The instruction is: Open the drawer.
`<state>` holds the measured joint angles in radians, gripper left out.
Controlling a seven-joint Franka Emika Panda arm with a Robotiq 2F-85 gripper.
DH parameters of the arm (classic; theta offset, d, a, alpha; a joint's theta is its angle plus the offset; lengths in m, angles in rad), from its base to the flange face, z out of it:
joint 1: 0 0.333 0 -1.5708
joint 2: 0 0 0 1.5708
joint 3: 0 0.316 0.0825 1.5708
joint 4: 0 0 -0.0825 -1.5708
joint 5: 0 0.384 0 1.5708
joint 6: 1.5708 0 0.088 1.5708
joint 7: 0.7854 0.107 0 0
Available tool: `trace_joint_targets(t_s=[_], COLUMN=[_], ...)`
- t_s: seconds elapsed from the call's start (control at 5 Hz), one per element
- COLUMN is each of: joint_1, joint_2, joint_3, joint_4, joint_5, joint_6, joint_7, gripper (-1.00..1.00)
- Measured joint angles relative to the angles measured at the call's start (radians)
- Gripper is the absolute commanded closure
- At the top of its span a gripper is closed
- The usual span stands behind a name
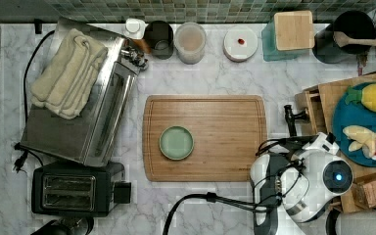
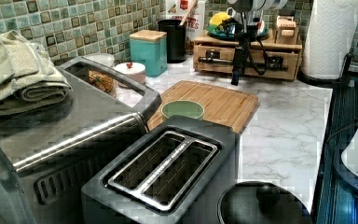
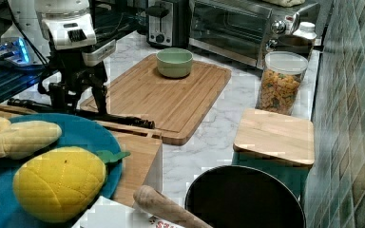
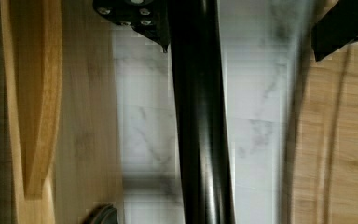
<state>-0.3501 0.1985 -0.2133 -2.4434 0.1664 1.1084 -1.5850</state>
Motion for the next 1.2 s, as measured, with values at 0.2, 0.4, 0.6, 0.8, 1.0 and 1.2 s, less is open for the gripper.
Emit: trace_joint_targets(t_s=[0.2, 0.4, 0.6, 0.8, 1.0, 1.2], joint_1=[0.035, 0.080, 0.123, 0.163, 0.167, 0.165], joint_2=[-0.039, -0.093, -0.158, -0.213, -0.232, -0.232], joint_3=[0.006, 0.036, 0.088, 0.145, 0.155, 0.158], joint_4=[-0.049, -0.111, -0.195, -0.270, -0.283, -0.283], joint_5=[-0.010, -0.008, 0.019, 0.020, 0.034, 0.053], joint_6=[-0.004, -0.018, -0.015, -0.003, 0.018, 0.015], joint_7=[0.113, 0.171, 0.171, 0.171, 0.171, 0.171], gripper=[-1.00, -1.00, -1.00, -1.00, -1.00, -1.00])
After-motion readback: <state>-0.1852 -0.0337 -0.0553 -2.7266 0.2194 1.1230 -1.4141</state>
